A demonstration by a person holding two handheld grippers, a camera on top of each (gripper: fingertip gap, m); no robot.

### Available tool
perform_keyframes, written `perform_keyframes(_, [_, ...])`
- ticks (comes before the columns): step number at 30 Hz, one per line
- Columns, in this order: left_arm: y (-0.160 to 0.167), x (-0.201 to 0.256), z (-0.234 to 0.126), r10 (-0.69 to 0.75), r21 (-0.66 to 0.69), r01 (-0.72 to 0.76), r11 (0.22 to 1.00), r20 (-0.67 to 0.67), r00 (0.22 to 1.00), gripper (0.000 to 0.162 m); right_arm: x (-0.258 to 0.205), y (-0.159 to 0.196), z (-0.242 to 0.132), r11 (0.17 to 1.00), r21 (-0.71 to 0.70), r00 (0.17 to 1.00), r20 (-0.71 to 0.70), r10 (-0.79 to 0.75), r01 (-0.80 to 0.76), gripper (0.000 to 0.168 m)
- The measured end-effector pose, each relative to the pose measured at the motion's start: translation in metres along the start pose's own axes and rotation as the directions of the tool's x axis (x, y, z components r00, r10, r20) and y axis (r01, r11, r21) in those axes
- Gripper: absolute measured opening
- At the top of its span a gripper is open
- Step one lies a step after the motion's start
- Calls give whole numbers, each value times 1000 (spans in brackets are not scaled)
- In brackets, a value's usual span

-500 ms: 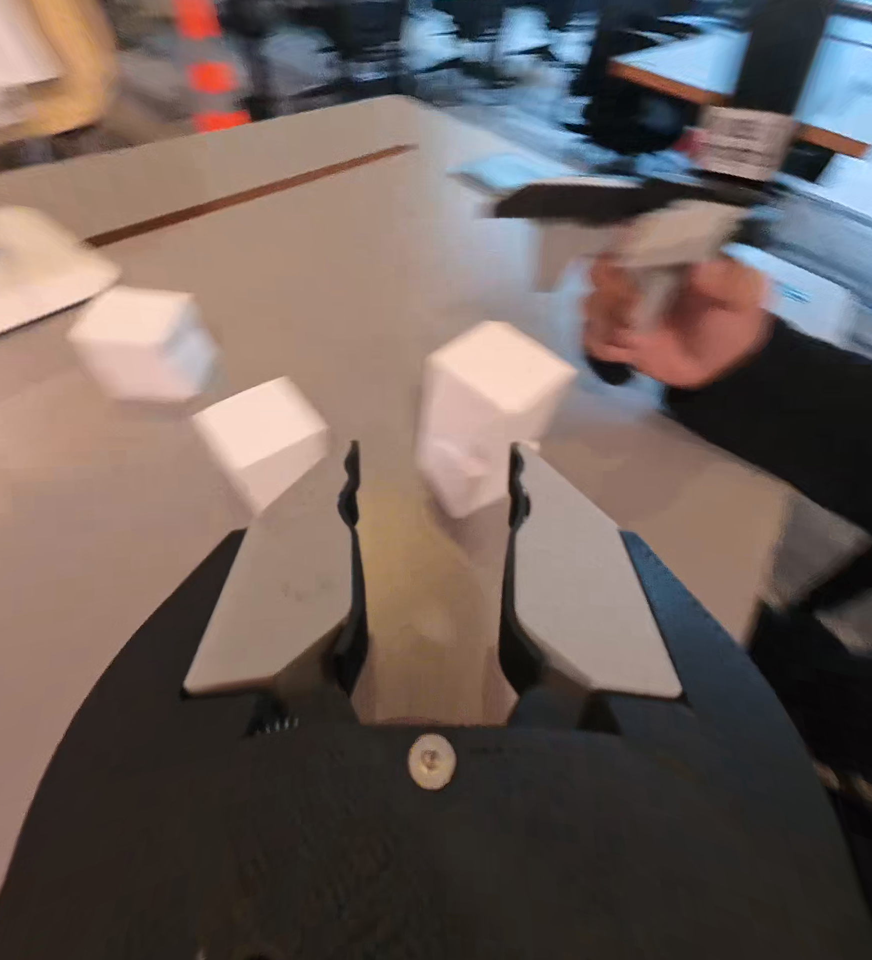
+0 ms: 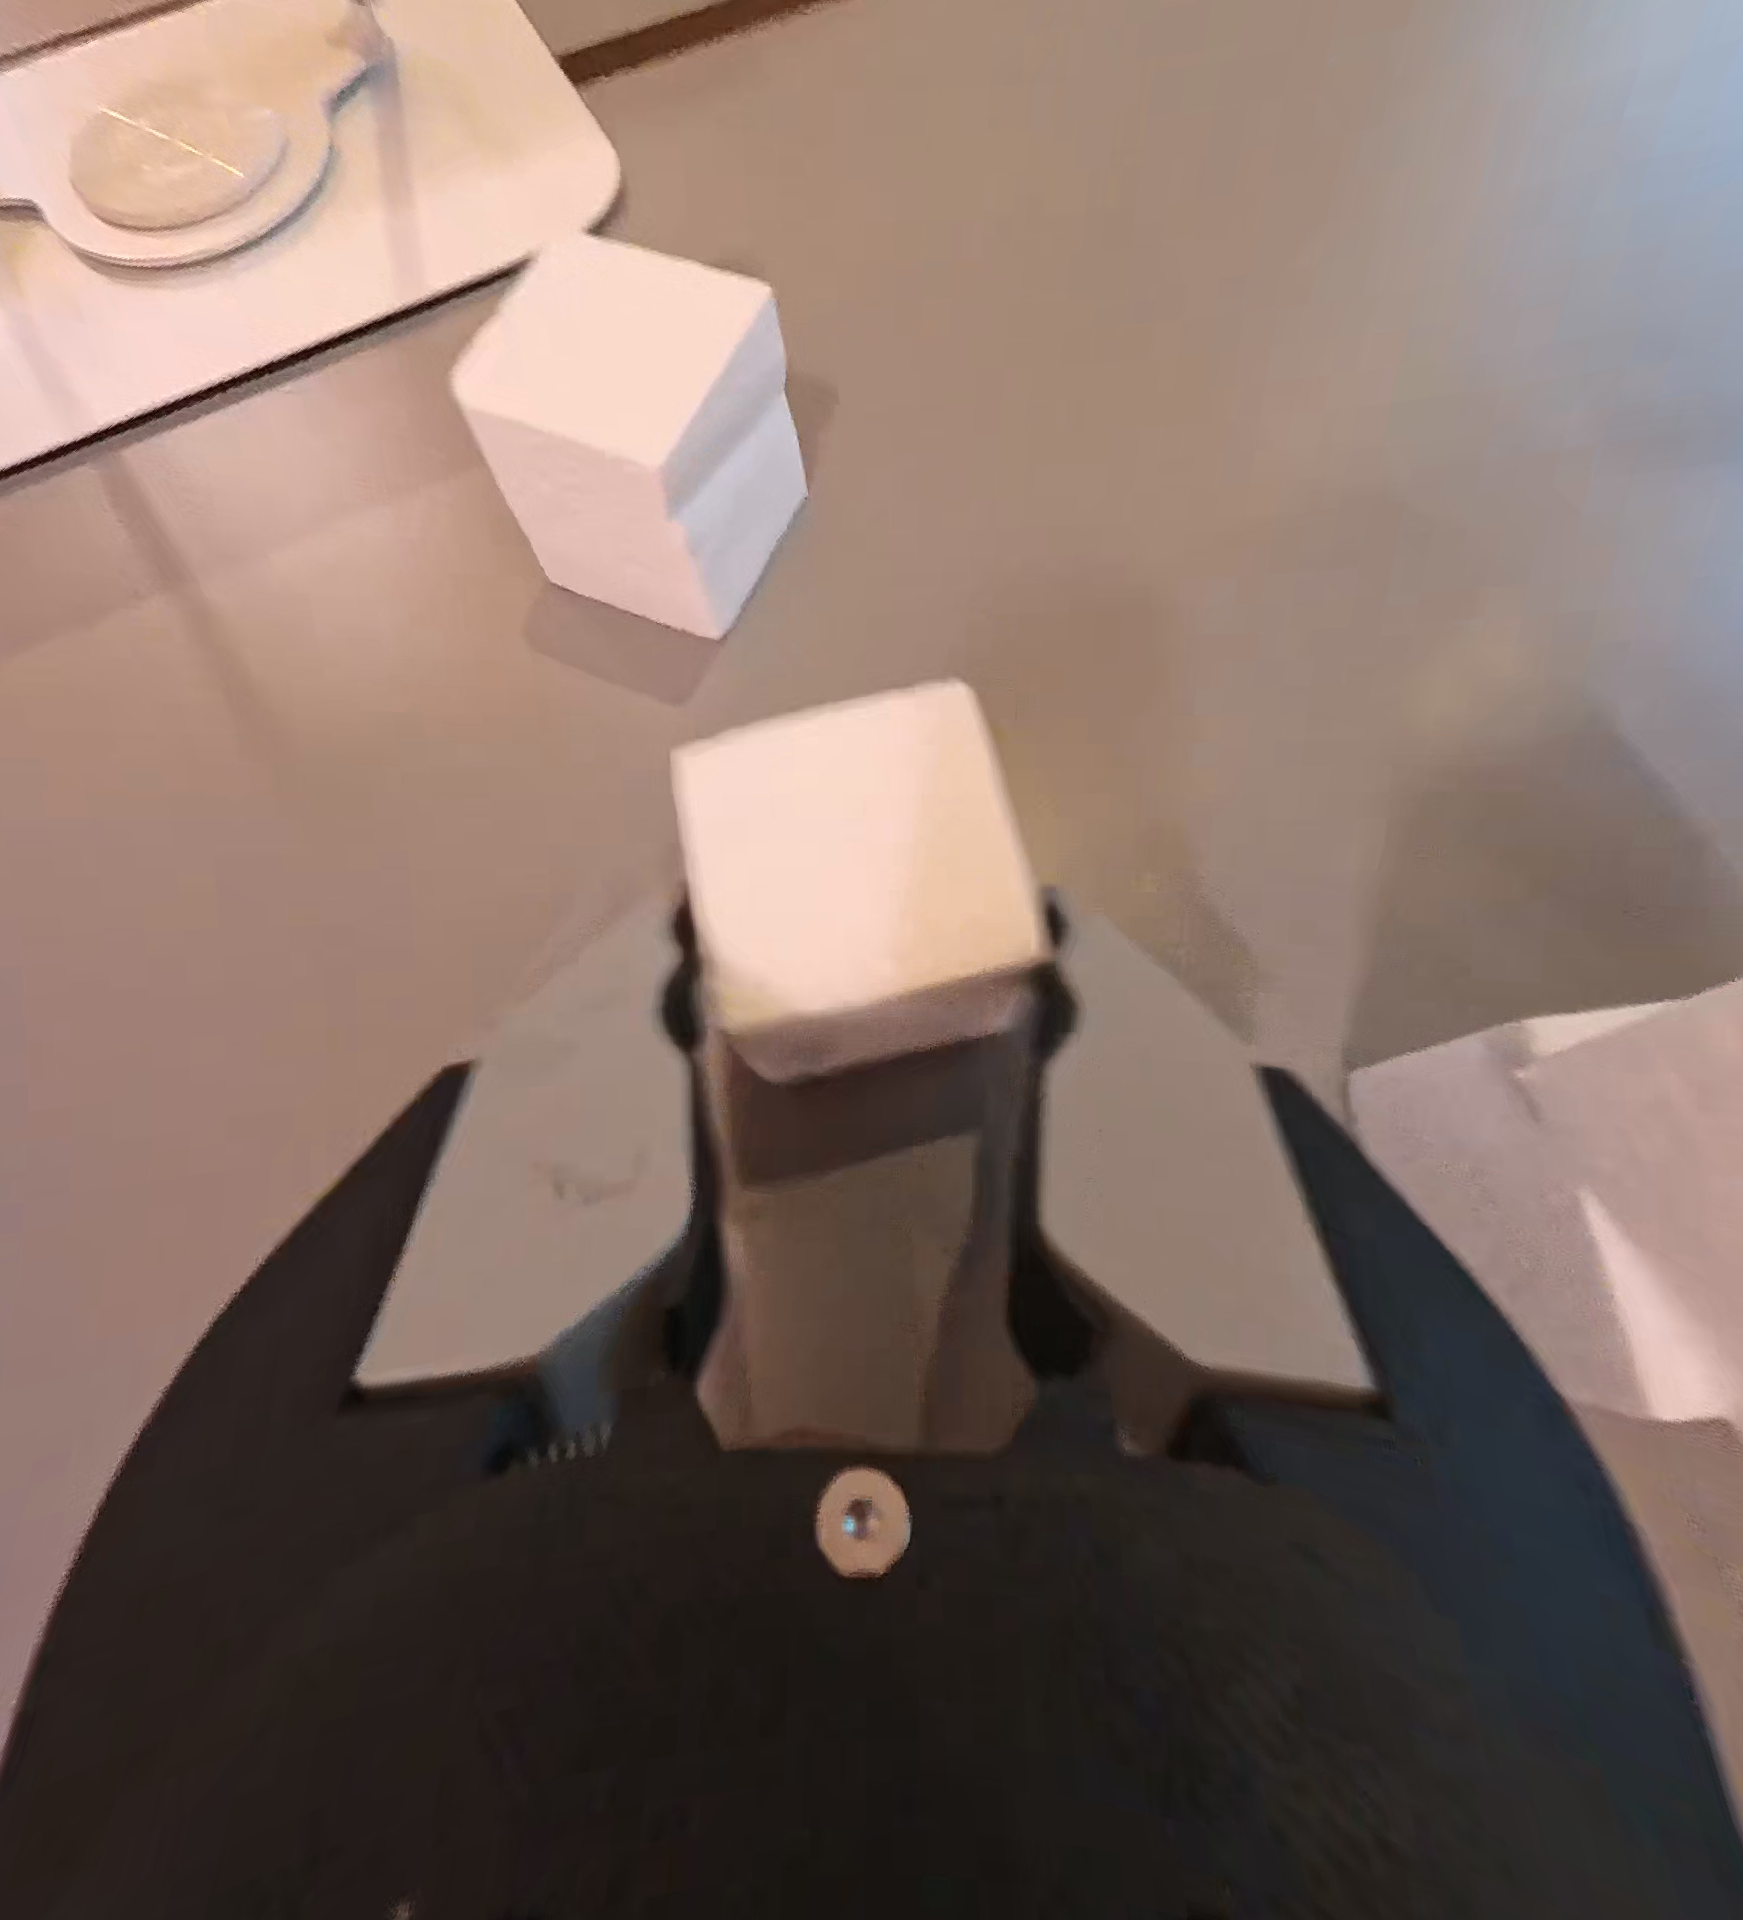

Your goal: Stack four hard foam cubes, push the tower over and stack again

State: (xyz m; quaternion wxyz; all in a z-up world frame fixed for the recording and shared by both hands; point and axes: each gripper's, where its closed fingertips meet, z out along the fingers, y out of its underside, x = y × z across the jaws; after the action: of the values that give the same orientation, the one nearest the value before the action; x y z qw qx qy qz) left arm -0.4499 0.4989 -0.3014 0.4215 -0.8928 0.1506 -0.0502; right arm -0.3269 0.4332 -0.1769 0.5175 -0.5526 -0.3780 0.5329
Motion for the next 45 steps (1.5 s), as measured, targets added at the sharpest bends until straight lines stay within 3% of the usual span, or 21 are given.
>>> perform_keyframes(5, [-8, 0, -8, 56, 45, -53, 998, -49, 997, 60, -4, -2, -1, 1000, 1, 1000, 10, -18, 18, 71])
perform_keyframes(9, [-39, 17, -50, 145, 258, -69, 964, -287, 947, 60, -10, -5, -2, 1000, 6, 999, 51, -9, 9, 71])
perform_keyframes(13, [-54, 47, -105, 339, 400, -131, 907, -509, 791, 60, -27, -9, 0, 1000, 12, 992, 122, -24, 23, 72])
perform_keyframes(18, [-44, 92, -150, 616, 538, -330, 776, -534, 579, 60, -57, -10, 6, 997, 12, 973, 221, -72, 71, 73])
perform_keyframes(24, [-24, 131, -167, 728, 570, -453, 685, -535, 428, 60, -87, -8, 12, 994, 20, 939, 327, -106, 105, 74])
perform_keyframes(28, [-18, 144, -166, 738, 560, -483, 673, -553, 386, 60, -93, -1, 16, 988, -2, 934, 326, -147, 157, 70])
perform_keyframes(31, [-15, 148, -161, 737, 547, -500, 671, -561, 376, 60, -95, -1, 15, 984, 5, 929, 329, -168, 177, 52])
perform_keyframes(45, [-21, 145, -167, 692, 547, -425, 721, -599, 402, 58, -92, 9, 19, 961, -35, 925, 283, -252, 273, 52])
